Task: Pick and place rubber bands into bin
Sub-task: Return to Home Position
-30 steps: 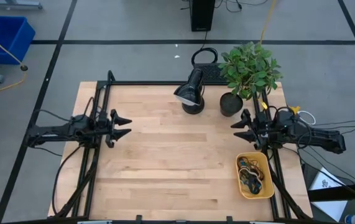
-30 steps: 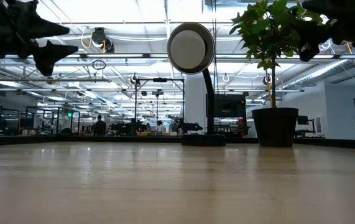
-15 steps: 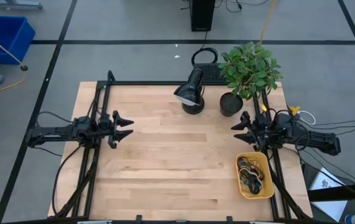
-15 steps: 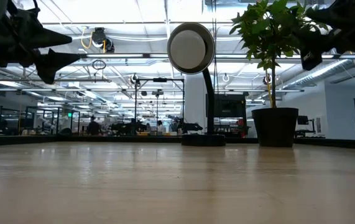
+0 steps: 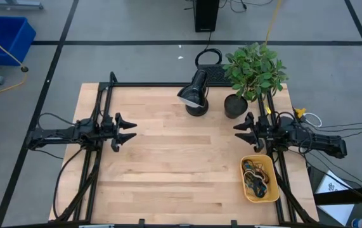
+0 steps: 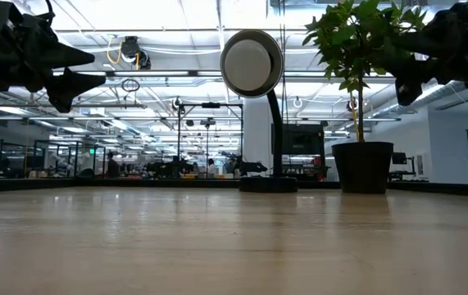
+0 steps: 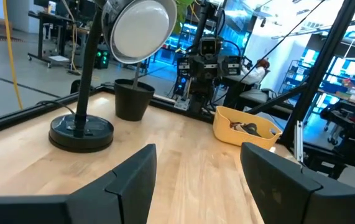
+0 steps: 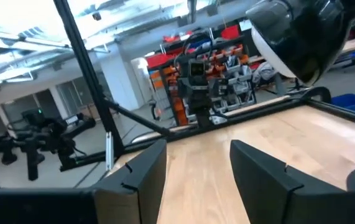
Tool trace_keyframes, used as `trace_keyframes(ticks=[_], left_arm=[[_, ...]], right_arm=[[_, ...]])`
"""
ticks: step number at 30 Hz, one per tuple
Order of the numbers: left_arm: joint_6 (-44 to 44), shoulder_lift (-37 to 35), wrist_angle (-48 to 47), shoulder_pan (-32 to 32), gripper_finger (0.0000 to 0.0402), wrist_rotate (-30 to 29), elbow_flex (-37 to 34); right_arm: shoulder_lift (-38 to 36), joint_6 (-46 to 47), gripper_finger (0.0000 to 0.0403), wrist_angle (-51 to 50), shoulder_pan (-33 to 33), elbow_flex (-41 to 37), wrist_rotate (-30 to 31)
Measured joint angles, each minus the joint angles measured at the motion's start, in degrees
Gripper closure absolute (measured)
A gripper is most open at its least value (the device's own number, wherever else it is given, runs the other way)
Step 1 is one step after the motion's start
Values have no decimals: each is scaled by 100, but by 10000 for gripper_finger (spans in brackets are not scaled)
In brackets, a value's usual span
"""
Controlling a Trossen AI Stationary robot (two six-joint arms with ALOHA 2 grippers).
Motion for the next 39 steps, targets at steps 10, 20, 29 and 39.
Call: trace_keyframes(ticks=[10, 20, 29, 39], left_arm=[[-3, 0, -9, 0, 160, 0, 0], [-5, 0, -13, 0, 160, -1, 0], [-7, 0, -16, 0, 160, 1, 0], [-7, 0, -16, -1, 160, 0, 0]], right_arm=[[3, -479, 231, 78, 0, -15, -25], [5, -294, 233, 80, 0, -26, -32], [7, -294, 234, 80, 0, -31, -30], [7, -294, 234, 78, 0, -31, -30]])
